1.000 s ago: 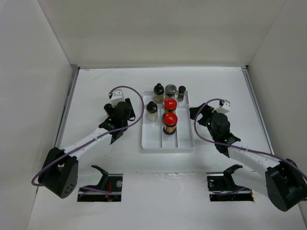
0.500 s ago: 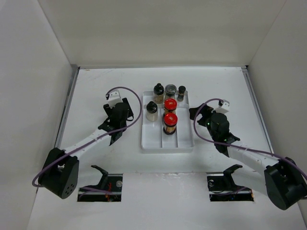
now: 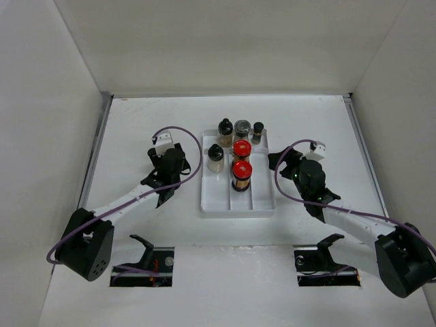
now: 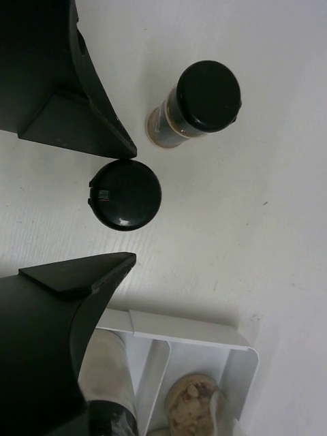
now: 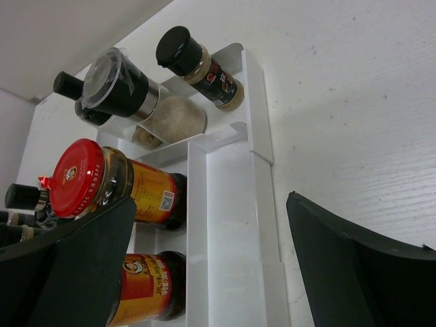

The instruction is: Organize the condiment bottles

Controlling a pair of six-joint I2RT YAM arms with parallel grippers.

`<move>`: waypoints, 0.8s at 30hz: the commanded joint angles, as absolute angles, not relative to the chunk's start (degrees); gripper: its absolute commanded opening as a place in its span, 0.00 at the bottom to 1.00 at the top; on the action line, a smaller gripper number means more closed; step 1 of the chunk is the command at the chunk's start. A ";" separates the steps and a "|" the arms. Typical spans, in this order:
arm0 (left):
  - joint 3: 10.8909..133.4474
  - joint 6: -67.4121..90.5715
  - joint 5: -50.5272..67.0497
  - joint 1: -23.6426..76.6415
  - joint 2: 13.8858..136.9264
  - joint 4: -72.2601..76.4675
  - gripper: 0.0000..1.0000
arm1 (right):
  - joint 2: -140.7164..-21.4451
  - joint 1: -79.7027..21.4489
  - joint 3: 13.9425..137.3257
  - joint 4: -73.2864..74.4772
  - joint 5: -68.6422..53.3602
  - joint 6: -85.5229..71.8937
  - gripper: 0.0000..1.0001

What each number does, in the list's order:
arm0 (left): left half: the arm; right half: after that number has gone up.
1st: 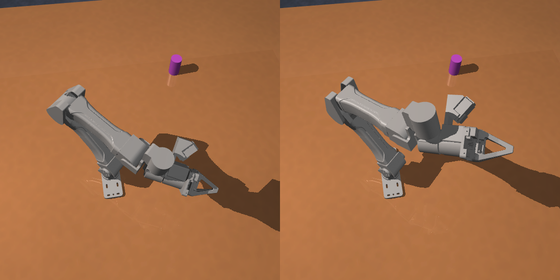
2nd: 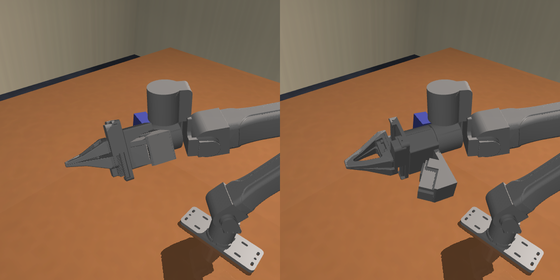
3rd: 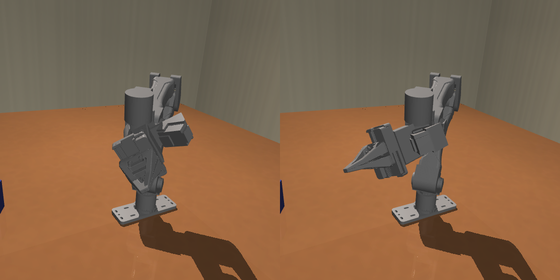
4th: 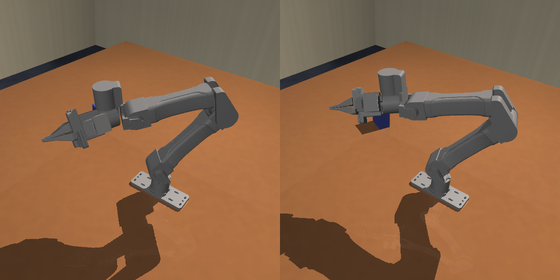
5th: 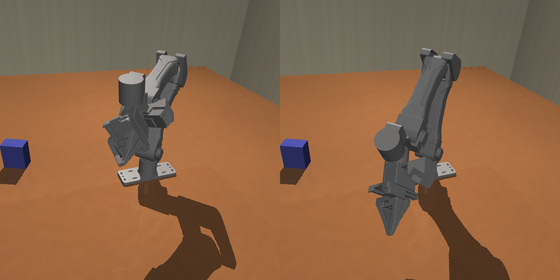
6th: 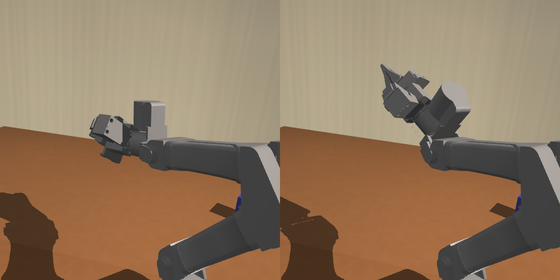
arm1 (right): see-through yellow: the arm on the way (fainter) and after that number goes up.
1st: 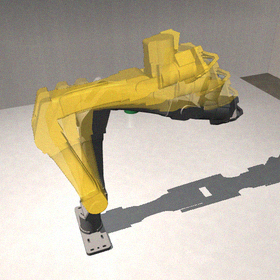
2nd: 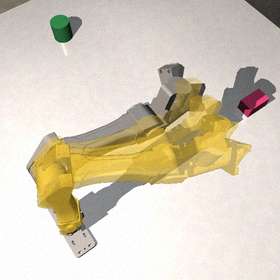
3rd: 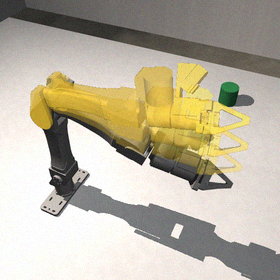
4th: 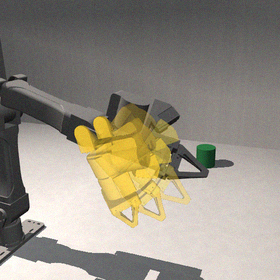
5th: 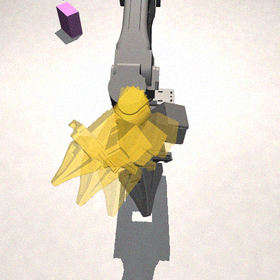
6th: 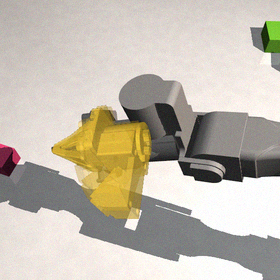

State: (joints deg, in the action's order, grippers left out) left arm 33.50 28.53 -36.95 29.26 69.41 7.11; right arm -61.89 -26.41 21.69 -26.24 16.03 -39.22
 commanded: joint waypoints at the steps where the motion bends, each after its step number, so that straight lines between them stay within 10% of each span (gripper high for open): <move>1: 34.28 28.74 -37.00 28.52 71.54 9.14 0.53 | -61.52 -27.20 23.73 -29.88 15.82 -38.58 0.99; 24: 35.42 25.14 -35.07 40.98 62.41 6.25 0.27 | -61.08 -27.38 23.64 -29.88 16.00 -38.50 1.00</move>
State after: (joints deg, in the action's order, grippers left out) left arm 33.52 26.52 -36.07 37.45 64.18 7.38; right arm -61.89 -26.72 21.69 -26.24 16.03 -39.20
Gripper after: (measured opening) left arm 0.425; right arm 0.995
